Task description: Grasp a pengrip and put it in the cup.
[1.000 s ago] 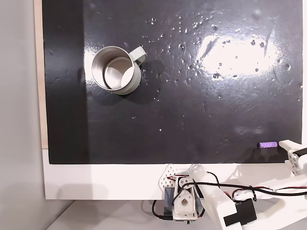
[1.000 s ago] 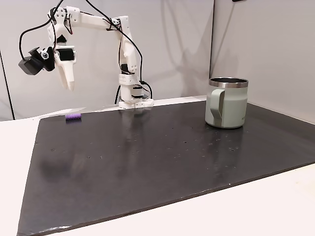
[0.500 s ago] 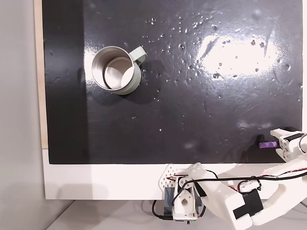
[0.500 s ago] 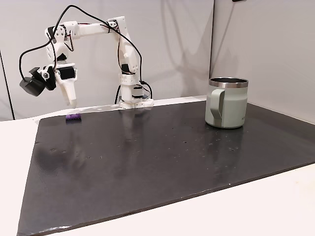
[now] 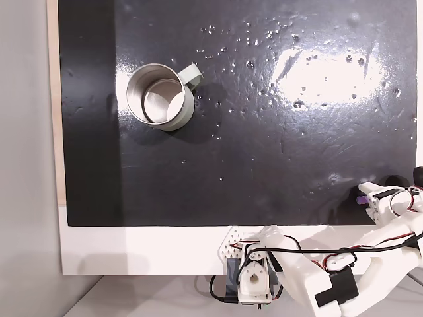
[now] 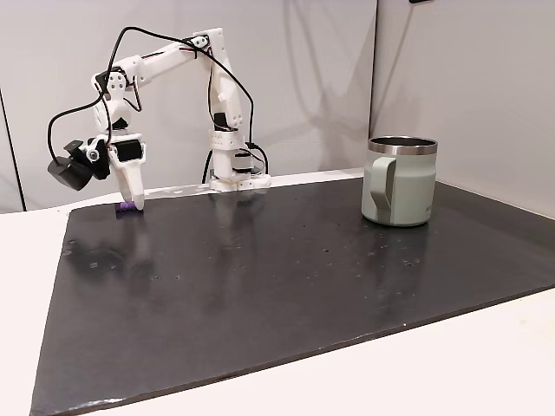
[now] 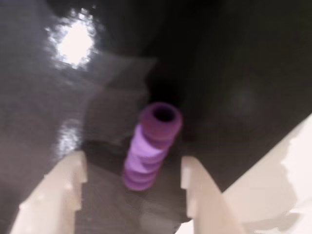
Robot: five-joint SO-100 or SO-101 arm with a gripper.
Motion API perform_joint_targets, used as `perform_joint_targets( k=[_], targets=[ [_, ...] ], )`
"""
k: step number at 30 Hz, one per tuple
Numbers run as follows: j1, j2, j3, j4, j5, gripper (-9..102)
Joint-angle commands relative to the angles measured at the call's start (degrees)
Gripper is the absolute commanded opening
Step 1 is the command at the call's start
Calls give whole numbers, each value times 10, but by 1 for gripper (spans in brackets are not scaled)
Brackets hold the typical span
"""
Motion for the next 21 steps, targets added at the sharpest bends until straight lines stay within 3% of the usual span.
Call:
perform_joint_targets(
  k=[1, 9, 21],
  targets=[
    [16, 37, 8, -17, -14, 24],
    [40, 28, 8, -42, -32, 22],
    [38, 23, 9, -47, -33, 7]
  ],
)
